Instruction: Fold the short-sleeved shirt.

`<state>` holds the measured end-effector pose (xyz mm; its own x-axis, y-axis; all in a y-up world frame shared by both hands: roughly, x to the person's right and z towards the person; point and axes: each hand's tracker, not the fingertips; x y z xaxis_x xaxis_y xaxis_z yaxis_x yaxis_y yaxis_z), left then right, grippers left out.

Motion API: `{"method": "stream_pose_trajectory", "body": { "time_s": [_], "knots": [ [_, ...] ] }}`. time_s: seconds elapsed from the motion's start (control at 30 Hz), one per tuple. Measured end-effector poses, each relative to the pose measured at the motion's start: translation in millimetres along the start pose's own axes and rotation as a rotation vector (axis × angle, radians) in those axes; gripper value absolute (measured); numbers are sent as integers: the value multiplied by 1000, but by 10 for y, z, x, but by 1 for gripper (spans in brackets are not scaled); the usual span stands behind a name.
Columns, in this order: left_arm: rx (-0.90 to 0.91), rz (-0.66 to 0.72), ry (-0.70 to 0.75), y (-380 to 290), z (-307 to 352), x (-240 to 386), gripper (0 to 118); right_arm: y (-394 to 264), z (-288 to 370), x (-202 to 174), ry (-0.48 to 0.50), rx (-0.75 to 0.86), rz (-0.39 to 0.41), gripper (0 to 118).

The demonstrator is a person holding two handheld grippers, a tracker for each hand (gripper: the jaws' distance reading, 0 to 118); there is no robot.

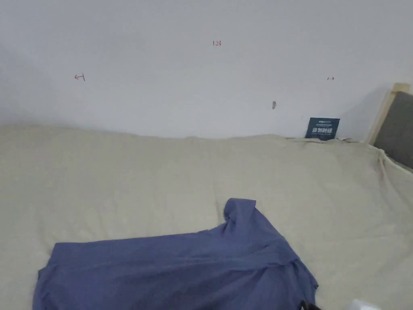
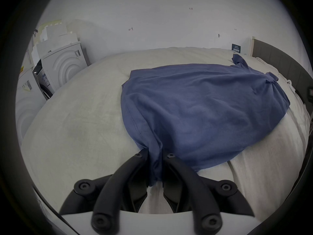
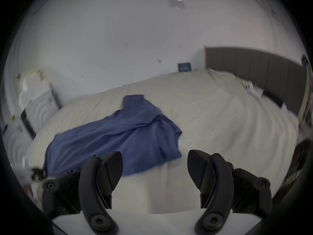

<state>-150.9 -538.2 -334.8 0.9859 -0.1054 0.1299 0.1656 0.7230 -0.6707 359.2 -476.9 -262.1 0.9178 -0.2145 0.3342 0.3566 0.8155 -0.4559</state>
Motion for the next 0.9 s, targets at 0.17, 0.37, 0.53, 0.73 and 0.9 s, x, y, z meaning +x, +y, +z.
{"method": "stream_pose_trajectory", "body": {
  "time_s": [0.17,0.37,0.53,0.73,0.9],
  "knots": [
    [2,14,-2,11,21,-15,15,9,-892,110,-101,-110,7,82],
    [6,43,9,13,44,10,15,-49,-996,-190,-53,-130,204,3],
    [-4,123,-32,119,124,-146,14,32,-946,-171,-50,-193,173,2],
    [86,199,-96,307,615,-477,10,272,-275,-9,-24,-109,154,2],
    [103,199,-100,228,1033,-647,10,181,312,24,7,-106,157,2]
  ]
}}
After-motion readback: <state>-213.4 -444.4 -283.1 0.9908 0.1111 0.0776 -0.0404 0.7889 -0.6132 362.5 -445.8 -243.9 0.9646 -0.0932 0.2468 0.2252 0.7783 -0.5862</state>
